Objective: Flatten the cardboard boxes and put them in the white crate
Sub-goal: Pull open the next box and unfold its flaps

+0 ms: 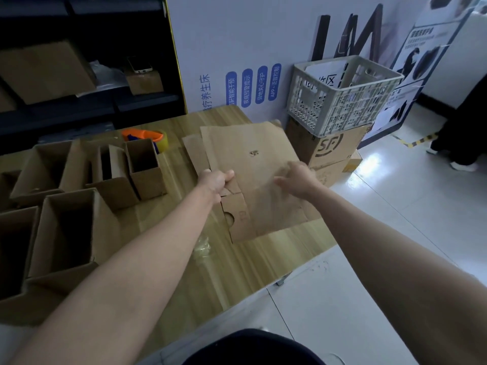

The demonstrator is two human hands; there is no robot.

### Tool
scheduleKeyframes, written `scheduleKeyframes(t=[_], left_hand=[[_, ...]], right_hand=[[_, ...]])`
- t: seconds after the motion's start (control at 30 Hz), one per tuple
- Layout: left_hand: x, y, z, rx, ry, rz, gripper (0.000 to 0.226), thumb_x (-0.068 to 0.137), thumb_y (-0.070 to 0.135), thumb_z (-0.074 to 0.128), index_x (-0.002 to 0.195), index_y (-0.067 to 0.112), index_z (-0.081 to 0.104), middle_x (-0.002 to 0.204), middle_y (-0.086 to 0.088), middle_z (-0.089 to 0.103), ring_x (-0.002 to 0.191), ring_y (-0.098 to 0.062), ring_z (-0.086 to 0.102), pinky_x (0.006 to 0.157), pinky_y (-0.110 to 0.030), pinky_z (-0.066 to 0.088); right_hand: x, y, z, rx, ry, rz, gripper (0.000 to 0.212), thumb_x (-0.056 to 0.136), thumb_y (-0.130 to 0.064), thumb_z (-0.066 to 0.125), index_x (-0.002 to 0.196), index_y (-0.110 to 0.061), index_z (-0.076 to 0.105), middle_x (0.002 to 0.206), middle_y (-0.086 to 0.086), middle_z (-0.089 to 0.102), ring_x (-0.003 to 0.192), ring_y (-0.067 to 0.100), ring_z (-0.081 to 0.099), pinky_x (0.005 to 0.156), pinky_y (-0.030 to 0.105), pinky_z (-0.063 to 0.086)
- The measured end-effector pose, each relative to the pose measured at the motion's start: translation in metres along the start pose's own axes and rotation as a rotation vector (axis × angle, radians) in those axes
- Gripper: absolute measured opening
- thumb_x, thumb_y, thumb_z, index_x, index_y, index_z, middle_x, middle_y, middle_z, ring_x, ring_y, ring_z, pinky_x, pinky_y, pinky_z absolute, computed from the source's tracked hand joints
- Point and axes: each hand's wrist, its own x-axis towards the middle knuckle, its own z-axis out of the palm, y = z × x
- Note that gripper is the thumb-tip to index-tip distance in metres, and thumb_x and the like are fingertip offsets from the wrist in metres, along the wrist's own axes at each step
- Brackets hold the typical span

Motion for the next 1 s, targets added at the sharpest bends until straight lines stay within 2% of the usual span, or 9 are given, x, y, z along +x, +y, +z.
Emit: scheduleKeyframes(t=[0.07, 0.13, 0.2, 0.23, 0.37, 0.53, 0.63, 0.77, 1.0], left_hand=[[-0.003, -0.01, 0.002, 0.067, -0.007, -0.03, 0.056, 0.085, -0.001, 0.064, 0.132, -0.003, 0.033, 0.115, -0.017, 0.06, 0.095, -0.028, 0.063, 0.068, -0.04, 0.053], [-0.004, -0.026, 0.002, 0.132, 0.004, -0.06, 0.054, 0.086, 0.001, 0.064, 0.131, -0.004, 0.034, 0.117, -0.017, 0.059, 0.096, -0.028, 0.063, 0.067, -0.039, 0.052], [-0.005, -0.045, 0.0, 0.216, 0.022, -0.087, 0.046, 0.086, 0.003, 0.065, 0.124, -0.004, 0.04, 0.117, -0.019, 0.059, 0.09, -0.029, 0.064, 0.055, -0.034, 0.052], [-0.004, -0.055, -0.002, 0.309, 0.024, -0.106, 0.042, 0.085, 0.005, 0.067, 0.119, -0.004, 0.043, 0.115, -0.018, 0.06, 0.088, -0.03, 0.064, 0.056, -0.032, 0.053], [0.0, -0.094, -0.005, 0.672, 0.025, -0.194, 0.055, 0.077, 0.015, 0.077, 0.12, -0.001, 0.046, 0.125, -0.017, 0.055, 0.114, -0.032, 0.054, 0.097, -0.04, 0.045], [0.007, -0.119, -0.007, 0.853, 0.052, -0.154, 0.085, 0.07, 0.026, 0.082, 0.138, 0.007, 0.034, 0.14, -0.015, 0.042, 0.127, -0.03, 0.043, 0.107, -0.041, 0.035], [0.015, -0.13, -0.002, 0.963, 0.056, -0.158, 0.103, 0.071, 0.031, 0.08, 0.149, 0.015, 0.015, 0.15, -0.015, 0.029, 0.136, -0.03, 0.032, 0.111, -0.041, 0.031], [0.026, -0.138, 0.009, 1.134, 0.142, -0.187, 0.105, 0.069, 0.037, 0.08, 0.148, 0.023, 0.013, 0.149, -0.016, 0.02, 0.132, -0.034, 0.037, 0.106, -0.044, 0.036], [0.036, -0.142, 0.016, 1.195, 0.224, -0.174, 0.095, 0.066, 0.03, 0.084, 0.136, 0.023, 0.02, 0.139, -0.016, 0.025, 0.11, -0.035, 0.053, 0.084, -0.039, 0.048]], right_hand=[[0.004, 0.015, 0.005, 0.023, -0.044, 0.146, 0.085, 0.081, -0.051, 0.065, 0.145, -0.012, 0.024, 0.144, 0.014, 0.033, 0.127, 0.038, 0.038, 0.102, 0.051, 0.039], [0.005, 0.031, 0.01, 0.123, -0.099, 0.237, 0.098, 0.076, -0.049, 0.072, 0.148, -0.016, 0.015, 0.143, 0.014, 0.034, 0.127, 0.035, 0.04, 0.1, 0.047, 0.041], [0.003, 0.044, 0.015, 0.083, -0.13, 0.246, 0.093, 0.074, -0.043, 0.077, 0.143, -0.011, 0.025, 0.137, 0.013, 0.043, 0.122, 0.03, 0.045, 0.093, 0.04, 0.042], [0.003, 0.049, 0.019, 0.052, -0.141, 0.242, 0.087, 0.074, -0.041, 0.078, 0.14, -0.01, 0.031, 0.133, 0.012, 0.046, 0.119, 0.029, 0.047, 0.09, 0.038, 0.042], [0.006, 0.059, 0.039, -0.015, -0.184, 0.223, 0.084, 0.076, -0.038, 0.076, 0.14, -0.009, 0.031, 0.134, 0.013, 0.044, 0.122, 0.03, 0.045, 0.097, 0.041, 0.042], [0.023, 0.072, 0.065, -0.049, -0.287, 0.217, 0.09, 0.078, -0.037, 0.075, 0.143, -0.006, 0.022, 0.141, 0.019, 0.034, 0.126, 0.035, 0.041, 0.097, 0.044, 0.041], [0.036, 0.081, 0.081, -0.056, -0.339, 0.245, 0.108, 0.074, -0.041, 0.077, 0.15, -0.01, 0.007, 0.15, 0.019, 0.019, 0.134, 0.039, 0.031, 0.104, 0.051, 0.037], [0.05, 0.094, 0.101, -0.215, -0.359, 0.212, 0.108, 0.071, -0.05, 0.076, 0.148, -0.012, 0.01, 0.15, 0.019, 0.015, 0.137, 0.038, 0.02, 0.109, 0.051, 0.027], [0.061, 0.095, 0.115, -0.38, -0.305, 0.207, 0.12, 0.067, -0.048, 0.08, 0.148, -0.002, 0.006, 0.153, 0.019, 0.013, 0.139, 0.037, 0.018, 0.108, 0.048, 0.027]])
